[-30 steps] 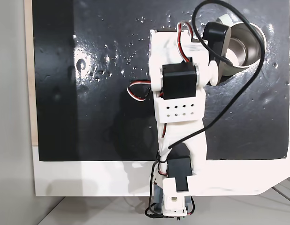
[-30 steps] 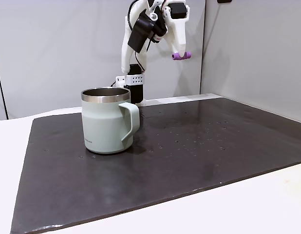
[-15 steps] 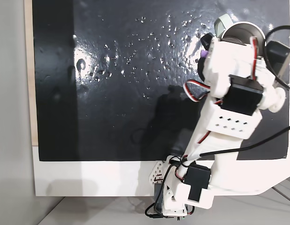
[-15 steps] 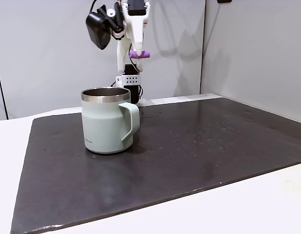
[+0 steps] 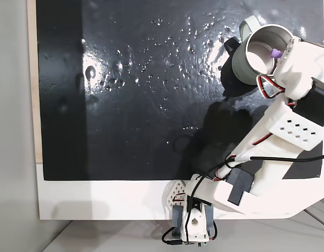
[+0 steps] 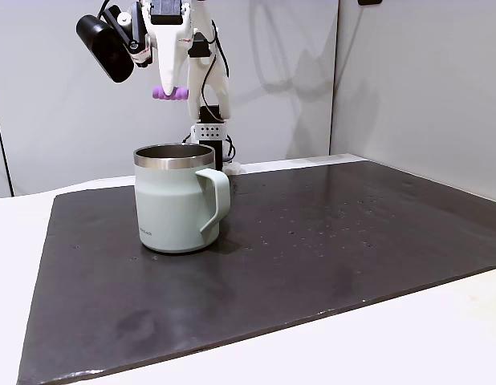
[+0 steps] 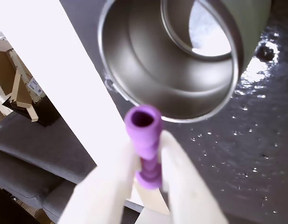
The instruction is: Grasp a pengrip and put it in the cup.
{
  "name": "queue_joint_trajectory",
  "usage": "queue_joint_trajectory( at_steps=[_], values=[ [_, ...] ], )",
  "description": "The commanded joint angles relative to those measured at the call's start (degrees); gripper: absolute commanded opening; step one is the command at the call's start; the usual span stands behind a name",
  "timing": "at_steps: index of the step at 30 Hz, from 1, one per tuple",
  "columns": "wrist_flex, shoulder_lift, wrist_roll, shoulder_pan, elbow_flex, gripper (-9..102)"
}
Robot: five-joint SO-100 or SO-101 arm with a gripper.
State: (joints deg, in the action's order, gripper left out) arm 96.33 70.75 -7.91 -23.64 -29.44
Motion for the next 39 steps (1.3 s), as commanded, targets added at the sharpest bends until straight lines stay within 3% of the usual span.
queue_joint_trajectory(
  at_steps=[1, 13, 16, 19, 39],
  values=[
    [0.5, -1.1, -0.7, -1.3, 6.2, 0],
    [0.4, -3.8, -1.1, -0.8, 9.4, 2],
    [0.4, -3.5, -1.1, -0.8, 8.7, 26],
    [0.5, -3.1, -1.1, -0.7, 8.0, 33],
    [0.5, -1.3, -1.1, 0.3, 5.2, 32]
  ],
)
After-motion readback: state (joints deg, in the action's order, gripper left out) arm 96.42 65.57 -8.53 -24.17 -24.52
